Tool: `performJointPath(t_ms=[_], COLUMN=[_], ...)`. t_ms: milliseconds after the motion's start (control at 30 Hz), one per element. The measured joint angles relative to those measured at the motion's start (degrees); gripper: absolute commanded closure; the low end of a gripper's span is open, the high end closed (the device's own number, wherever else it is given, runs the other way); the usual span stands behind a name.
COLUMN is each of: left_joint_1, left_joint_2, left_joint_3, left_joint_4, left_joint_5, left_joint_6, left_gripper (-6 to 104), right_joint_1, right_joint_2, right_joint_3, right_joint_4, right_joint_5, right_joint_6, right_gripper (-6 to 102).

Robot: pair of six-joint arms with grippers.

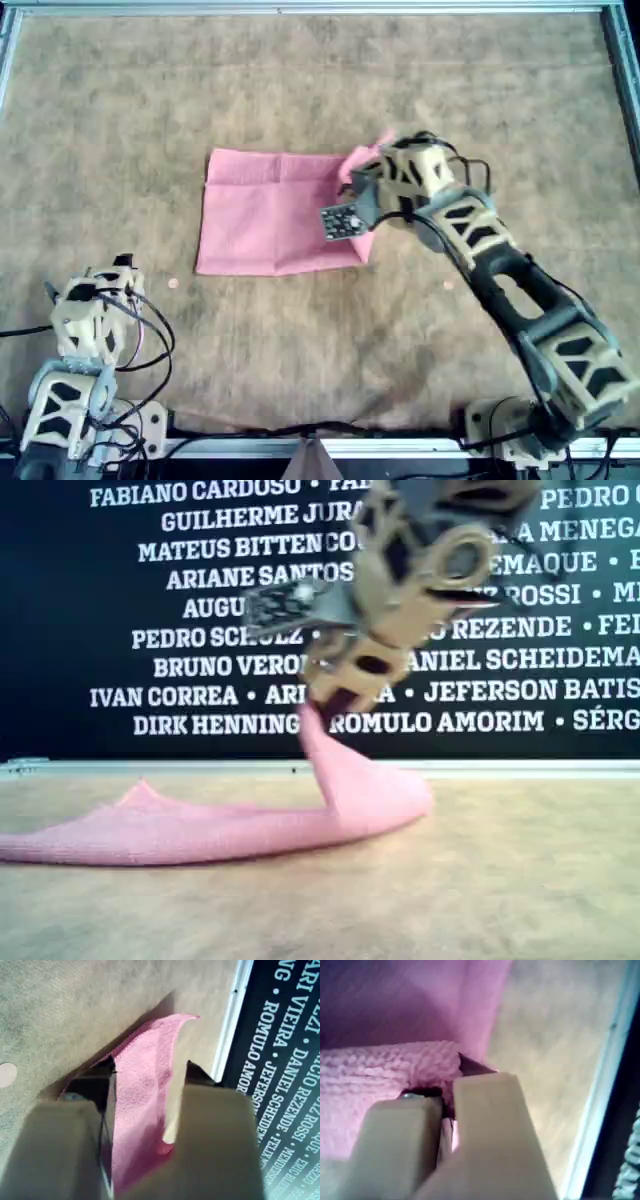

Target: Fold a cloth

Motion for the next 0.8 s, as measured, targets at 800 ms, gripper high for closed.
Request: performJointPath(t_ms=[800], left_joint_1=[0.0], left_joint_2=[0.0], left_joint_3=[0.0], left_joint_4=[0.0], left_joint_5=[0.0], left_joint_6=[0.0], left_gripper=[47], right_joint_1=[18.5], right_joint_2=[-35.0], right_joint_3=[-48.0], right_joint_4=[0.0], right_joint_5=[0.0], right_joint_6=[0.0], right_gripper=[96])
